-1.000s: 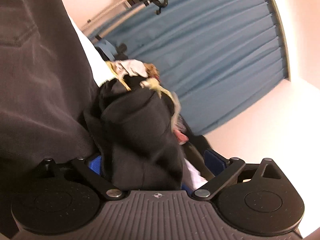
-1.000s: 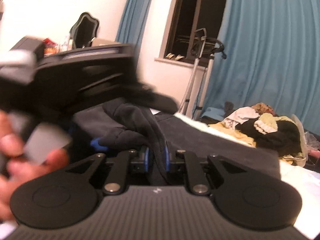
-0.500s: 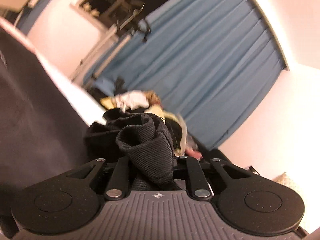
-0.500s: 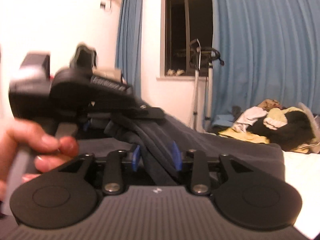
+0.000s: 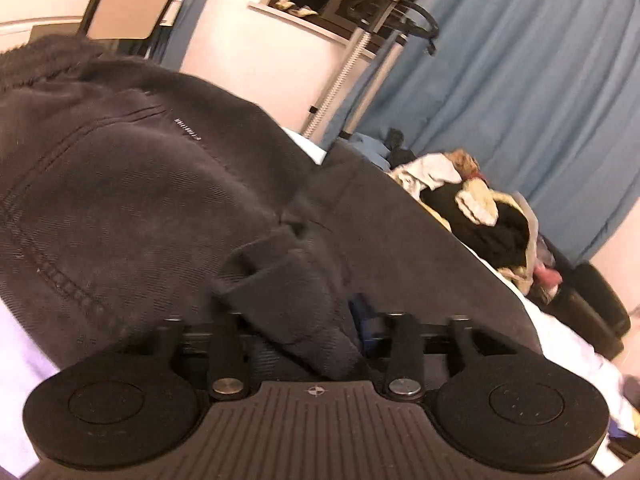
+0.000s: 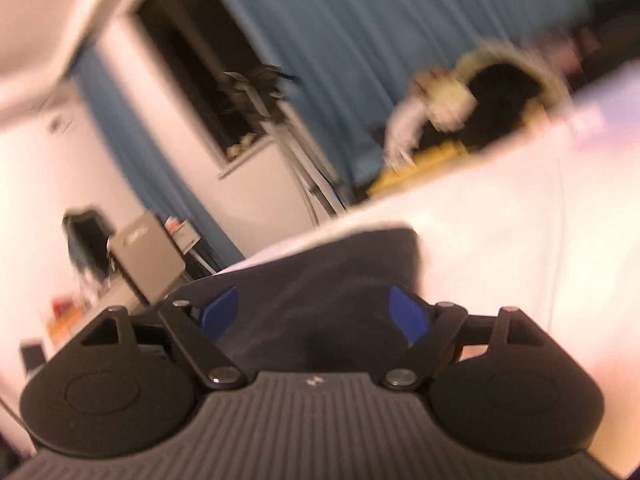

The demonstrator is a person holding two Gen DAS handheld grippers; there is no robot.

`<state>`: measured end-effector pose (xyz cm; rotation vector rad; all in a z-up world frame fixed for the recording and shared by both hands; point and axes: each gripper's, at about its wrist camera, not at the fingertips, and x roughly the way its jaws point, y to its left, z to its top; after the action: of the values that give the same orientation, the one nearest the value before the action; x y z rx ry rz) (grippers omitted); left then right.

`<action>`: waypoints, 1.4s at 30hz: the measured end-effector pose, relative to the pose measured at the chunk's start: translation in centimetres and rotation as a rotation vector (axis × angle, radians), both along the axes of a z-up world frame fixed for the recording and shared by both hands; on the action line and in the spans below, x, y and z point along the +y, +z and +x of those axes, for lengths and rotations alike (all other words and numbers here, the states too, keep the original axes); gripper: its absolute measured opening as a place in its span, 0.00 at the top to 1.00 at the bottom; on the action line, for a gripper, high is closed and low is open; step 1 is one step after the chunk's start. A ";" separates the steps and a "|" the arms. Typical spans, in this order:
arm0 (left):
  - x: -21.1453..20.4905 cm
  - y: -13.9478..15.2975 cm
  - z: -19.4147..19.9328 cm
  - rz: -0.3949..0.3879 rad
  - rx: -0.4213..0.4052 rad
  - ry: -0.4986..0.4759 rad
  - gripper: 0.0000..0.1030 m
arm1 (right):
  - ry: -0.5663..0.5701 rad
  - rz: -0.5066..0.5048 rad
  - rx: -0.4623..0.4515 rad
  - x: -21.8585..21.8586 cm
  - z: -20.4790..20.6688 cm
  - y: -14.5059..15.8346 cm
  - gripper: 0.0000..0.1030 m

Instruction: Fold clothes

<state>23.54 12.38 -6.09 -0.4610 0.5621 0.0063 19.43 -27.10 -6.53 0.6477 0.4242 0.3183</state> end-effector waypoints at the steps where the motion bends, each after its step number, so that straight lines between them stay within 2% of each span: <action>1: -0.2 0.6 -0.6 0.014 -0.005 0.002 0.35 | -0.003 0.036 0.039 -0.1 0.5 -1.0 0.18; 2: -0.5 1.3 -1.2 0.027 -0.010 0.003 0.30 | -0.001 0.056 0.065 0.1 1.0 -1.8 0.18; 5: -0.9 3.7 -3.3 0.059 -0.069 0.015 0.30 | 0.024 0.115 0.119 0.9 2.6 -4.2 0.15; 7: -0.5 4.7 -4.2 0.015 -0.124 0.039 0.28 | 0.030 0.176 0.133 1.1 3.4 -5.5 0.11; 9: 0.2 4.9 -4.0 0.001 -0.154 0.048 0.28 | 0.043 0.219 0.132 0.8 3.8 -5.8 0.10; 11: -0.5 4.6 -2.4 0.070 -0.146 0.061 0.28 | 0.061 0.282 0.122 0.6 4.1 -5.7 0.10; 13: -0.6 4.3 -1.7 0.109 -0.133 0.087 0.28 | 0.087 0.372 0.082 0.4 4.0 -4.9 0.10; 16: -0.7 4.7 -1.8 0.121 -0.154 0.102 0.28 | 0.132 0.415 0.001 0.1 4.0 -4.0 0.10; 18: -0.8 5.1 -1.6 0.139 -0.189 0.057 0.25 | 0.103 0.412 0.051 -0.1 4.5 -4.7 0.10; 19: -0.7 4.9 -1.5 0.148 -0.182 0.037 0.25 | 0.086 0.406 0.084 -0.2 4.8 -5.1 0.10; 21: -0.7 4.1 -0.2 0.170 -0.140 0.008 0.25 | 0.055 0.371 0.147 -0.6 5.0 -6.4 0.27; 24: -0.8 2.6 2.2 0.155 -0.022 -0.071 0.24 | 0.045 0.356 0.158 -0.6 5.3 -6.5 0.25; 26: -1.3 1.9 2.8 0.183 0.019 -0.095 0.21 | 0.020 0.326 0.160 -0.3 5.3 -5.9 0.25; 30: -2.6 1.1 3.2 0.274 0.056 -0.124 0.14 | -0.015 0.299 0.164 0.5 5.5 -5.4 0.20; 35: -2.8 0.4 3.5 0.301 0.075 -0.122 0.12 | 0.017 0.243 0.186 1.8 6.7 -5.0 0.12; 40: -3.3 -0.3 3.9 0.317 0.085 -0.106 0.11 | 0.179 0.400 -0.022 1.8 5.9 -2.9 0.11; 41: -3.5 -0.5 4.0 0.322 0.082 -0.107 0.10 | 0.178 0.415 -0.012 1.7 6.2 -3.1 0.12; 42: -3.7 -0.7 4.0 0.328 0.079 -0.107 0.10 | 0.149 0.403 0.038 1.7 6.6 -3.8 0.13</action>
<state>27.56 8.72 -6.79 -0.1112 0.6491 0.0140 25.98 -25.41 -10.34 1.0191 0.4494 0.5419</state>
